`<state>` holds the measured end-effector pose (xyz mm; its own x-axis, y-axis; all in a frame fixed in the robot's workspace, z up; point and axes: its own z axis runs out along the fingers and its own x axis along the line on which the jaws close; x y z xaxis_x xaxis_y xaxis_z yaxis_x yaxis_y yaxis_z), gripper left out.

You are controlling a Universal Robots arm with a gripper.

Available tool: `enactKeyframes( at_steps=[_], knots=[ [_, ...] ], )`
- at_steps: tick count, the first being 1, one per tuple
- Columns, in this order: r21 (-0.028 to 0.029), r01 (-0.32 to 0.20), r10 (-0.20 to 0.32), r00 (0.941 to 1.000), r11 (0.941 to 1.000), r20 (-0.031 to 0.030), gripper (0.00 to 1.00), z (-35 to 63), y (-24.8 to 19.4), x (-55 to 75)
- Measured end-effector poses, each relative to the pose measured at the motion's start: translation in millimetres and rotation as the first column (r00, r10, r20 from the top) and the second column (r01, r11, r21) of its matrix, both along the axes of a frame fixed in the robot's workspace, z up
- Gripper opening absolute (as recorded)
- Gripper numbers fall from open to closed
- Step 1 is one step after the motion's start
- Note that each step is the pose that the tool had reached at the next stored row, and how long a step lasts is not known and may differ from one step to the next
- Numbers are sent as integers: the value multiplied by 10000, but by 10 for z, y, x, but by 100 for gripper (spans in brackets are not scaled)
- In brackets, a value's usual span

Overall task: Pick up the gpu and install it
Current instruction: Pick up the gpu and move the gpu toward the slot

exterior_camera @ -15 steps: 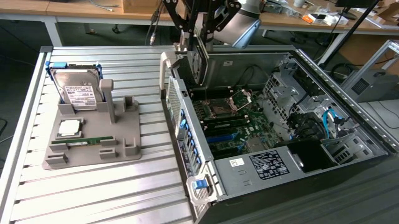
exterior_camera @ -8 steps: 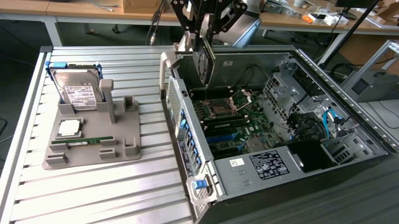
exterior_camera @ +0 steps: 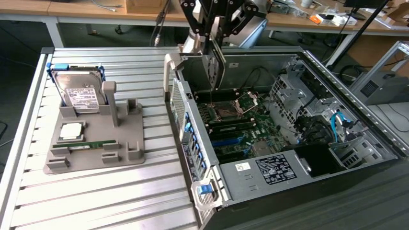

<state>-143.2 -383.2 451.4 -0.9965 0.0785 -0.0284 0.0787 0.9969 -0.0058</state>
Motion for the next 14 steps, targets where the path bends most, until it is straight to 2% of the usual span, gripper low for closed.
enactKeyframes(
  at_steps=[14],
  knots=[
    [-164,0,0,10000,9999,0,30,-32,-38,154]
  ],
)
